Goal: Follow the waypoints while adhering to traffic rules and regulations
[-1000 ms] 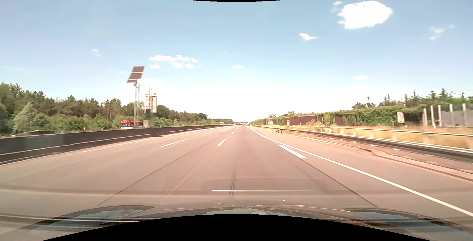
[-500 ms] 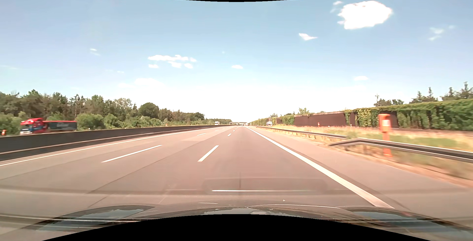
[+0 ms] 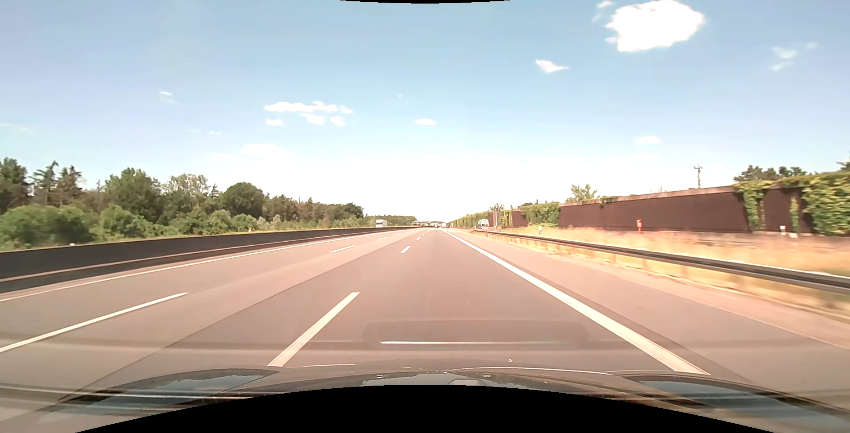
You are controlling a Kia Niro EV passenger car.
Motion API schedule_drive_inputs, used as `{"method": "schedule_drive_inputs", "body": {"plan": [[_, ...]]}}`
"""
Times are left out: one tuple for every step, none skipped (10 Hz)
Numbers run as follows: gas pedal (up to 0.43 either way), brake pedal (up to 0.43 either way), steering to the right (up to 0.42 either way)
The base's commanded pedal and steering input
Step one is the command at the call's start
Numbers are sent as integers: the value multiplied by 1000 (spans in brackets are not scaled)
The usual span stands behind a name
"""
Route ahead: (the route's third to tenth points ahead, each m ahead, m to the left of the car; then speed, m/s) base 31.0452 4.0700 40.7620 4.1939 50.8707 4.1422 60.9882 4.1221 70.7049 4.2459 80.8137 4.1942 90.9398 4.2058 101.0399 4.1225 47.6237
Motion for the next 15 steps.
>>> {"method": "schedule_drive_inputs", "body": {"plan": [[591, 0, -2], [591, 0, -1], [591, 0, -1], [591, 0, -1], [591, 0, -2], [591, 0, -4], [591, 0, -4], [591, 0, -4], [591, 0, -5], [591, 0, -3], [591, 0, -3], [591, 0, -2], [591, 0, -2], [591, 0, -4], [591, 0, -6]]}}
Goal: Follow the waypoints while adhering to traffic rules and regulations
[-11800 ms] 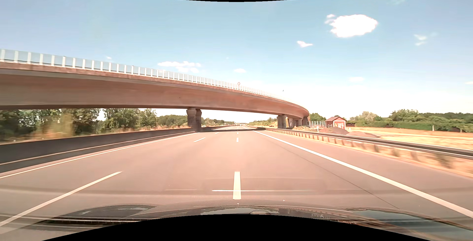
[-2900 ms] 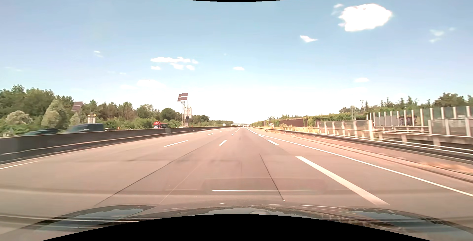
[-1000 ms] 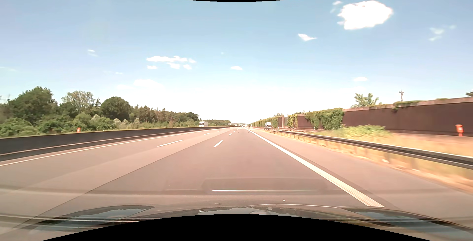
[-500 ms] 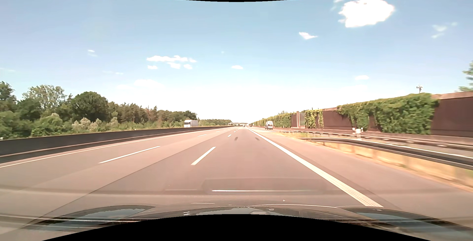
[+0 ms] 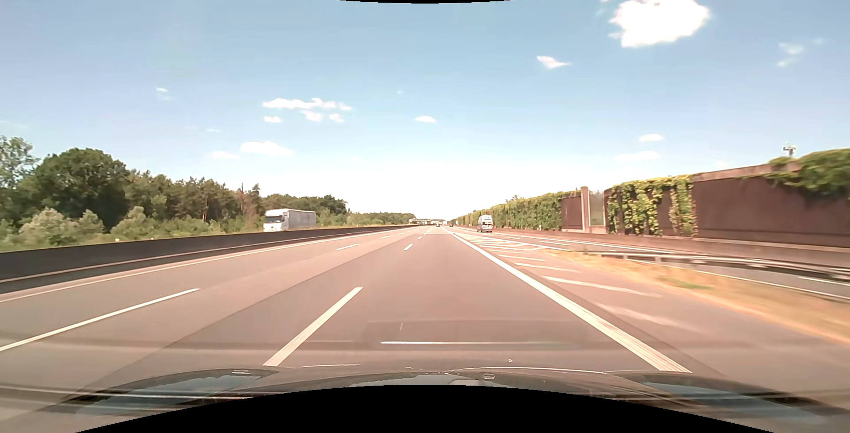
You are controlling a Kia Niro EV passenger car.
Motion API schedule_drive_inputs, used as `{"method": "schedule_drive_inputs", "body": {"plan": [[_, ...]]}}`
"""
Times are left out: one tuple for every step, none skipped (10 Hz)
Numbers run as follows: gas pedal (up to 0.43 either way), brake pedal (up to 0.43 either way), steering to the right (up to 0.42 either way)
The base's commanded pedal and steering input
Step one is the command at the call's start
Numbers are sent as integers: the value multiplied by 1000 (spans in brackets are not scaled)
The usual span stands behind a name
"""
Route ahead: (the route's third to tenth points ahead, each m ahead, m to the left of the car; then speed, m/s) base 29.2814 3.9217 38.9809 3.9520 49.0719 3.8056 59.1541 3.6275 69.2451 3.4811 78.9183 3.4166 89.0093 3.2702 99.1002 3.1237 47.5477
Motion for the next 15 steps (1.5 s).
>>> {"method": "schedule_drive_inputs", "body": {"plan": [[591, 0, -6], [591, 0, -5], [591, 0, -5], [591, 0, -5], [591, 0, -5], [591, 0, -4], [591, 0, -4], [591, 0, -4], [591, 0, -4], [591, 0, -3], [591, 0, -3], [591, 0, -3], [591, 0, -3], [591, 0, -3], [591, 0, -3]]}}
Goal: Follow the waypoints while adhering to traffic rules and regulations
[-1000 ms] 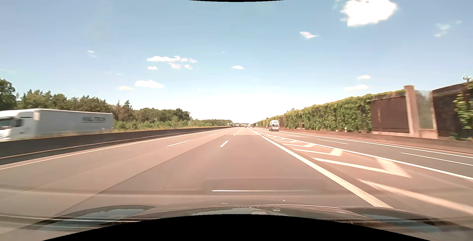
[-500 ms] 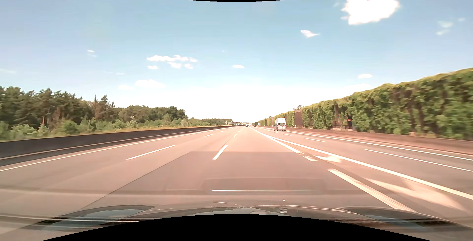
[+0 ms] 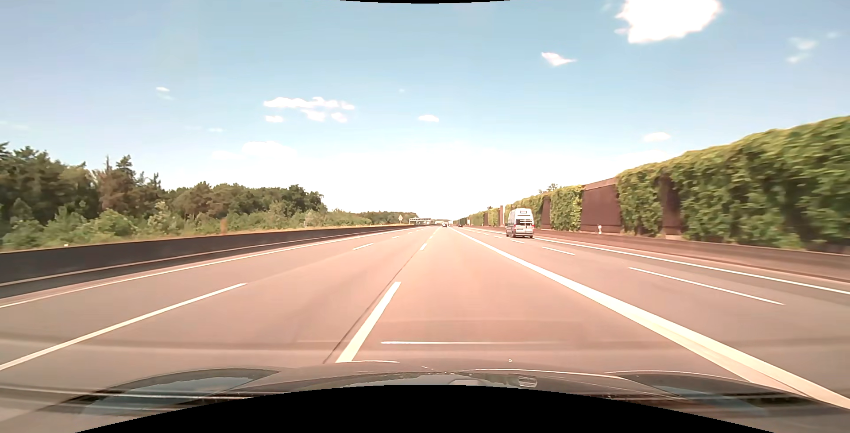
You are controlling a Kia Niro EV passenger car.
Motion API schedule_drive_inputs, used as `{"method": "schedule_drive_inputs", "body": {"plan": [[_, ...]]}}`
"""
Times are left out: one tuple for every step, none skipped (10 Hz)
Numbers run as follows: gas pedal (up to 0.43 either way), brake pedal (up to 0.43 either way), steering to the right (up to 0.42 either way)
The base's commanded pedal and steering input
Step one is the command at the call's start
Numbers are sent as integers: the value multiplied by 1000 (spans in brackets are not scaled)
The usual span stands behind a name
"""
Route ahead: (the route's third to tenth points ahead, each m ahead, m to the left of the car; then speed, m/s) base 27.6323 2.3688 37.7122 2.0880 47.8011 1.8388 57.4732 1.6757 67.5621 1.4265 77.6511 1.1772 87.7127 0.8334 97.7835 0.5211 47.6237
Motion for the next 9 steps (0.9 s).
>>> {"method": "schedule_drive_inputs", "body": {"plan": [[591, 0, -2], [591, 0, -1], [591, 0, -1], [591, 0, -1], [591, 0, -2], [591, 0, -2], [591, 0, -3], [591, 0, -3], [591, 0, -3]]}}
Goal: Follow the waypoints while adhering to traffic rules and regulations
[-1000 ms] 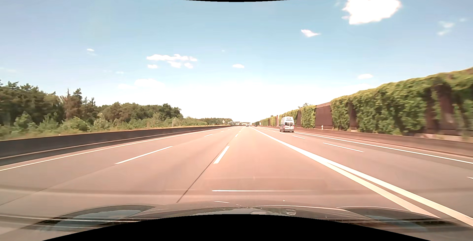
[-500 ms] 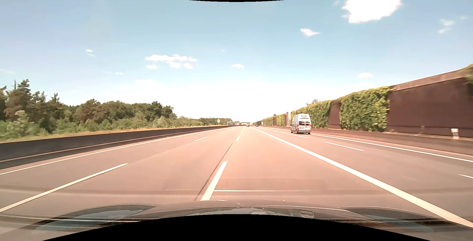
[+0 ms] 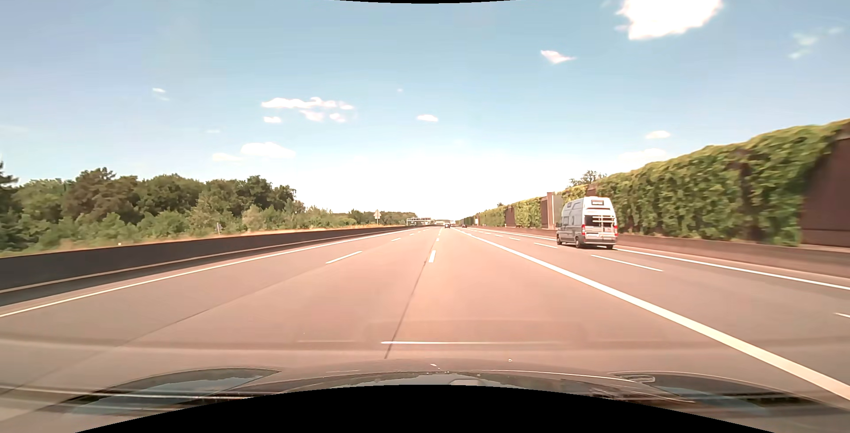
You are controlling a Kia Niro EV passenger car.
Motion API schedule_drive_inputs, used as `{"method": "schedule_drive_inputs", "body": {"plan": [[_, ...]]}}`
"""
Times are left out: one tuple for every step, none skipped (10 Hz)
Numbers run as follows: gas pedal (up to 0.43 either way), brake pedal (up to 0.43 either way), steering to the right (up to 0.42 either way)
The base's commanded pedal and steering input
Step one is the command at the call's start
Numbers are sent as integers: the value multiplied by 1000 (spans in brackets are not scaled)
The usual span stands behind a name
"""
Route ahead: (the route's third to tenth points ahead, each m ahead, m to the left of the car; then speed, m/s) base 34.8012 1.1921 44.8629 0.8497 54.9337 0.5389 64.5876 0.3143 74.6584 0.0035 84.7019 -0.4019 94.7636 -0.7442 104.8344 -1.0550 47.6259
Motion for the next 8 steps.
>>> {"method": "schedule_drive_inputs", "body": {"plan": [[591, 0, -3], [591, 0, -2], [591, 0, -2], [591, 0, -2], [591, 0, -2], [591, 0, -2], [591, 0, -2], [591, 0, -2]]}}
